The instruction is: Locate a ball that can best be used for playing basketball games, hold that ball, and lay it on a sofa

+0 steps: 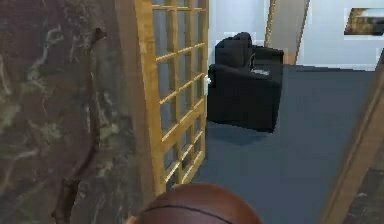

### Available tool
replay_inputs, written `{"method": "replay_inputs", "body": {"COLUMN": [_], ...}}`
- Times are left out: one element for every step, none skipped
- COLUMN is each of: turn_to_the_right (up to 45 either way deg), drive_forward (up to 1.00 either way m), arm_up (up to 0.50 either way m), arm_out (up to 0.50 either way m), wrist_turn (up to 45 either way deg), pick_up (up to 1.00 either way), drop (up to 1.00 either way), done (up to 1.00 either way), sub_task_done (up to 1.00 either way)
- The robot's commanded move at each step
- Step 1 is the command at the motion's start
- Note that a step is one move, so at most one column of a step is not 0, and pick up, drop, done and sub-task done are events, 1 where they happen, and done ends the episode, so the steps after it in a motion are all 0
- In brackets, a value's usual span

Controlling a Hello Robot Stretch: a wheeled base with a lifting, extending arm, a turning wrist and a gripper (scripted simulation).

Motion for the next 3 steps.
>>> {"method": "replay_inputs", "body": {"turn_to_the_right": [3.0, 0.0, 27.0], "drive_forward": [0.00, 0.60, 0.00], "arm_up": [0.00, 0.00, 0.00], "arm_out": [0.00, 0.00, 0.00], "wrist_turn": [0.0, 0.0, 0.0], "pick_up": [0.00, 0.00, 0.00], "drop": [0.00, 0.00, 0.00], "done": [0.00, 0.00, 0.00], "sub_task_done": [0.00, 0.00, 0.00]}}
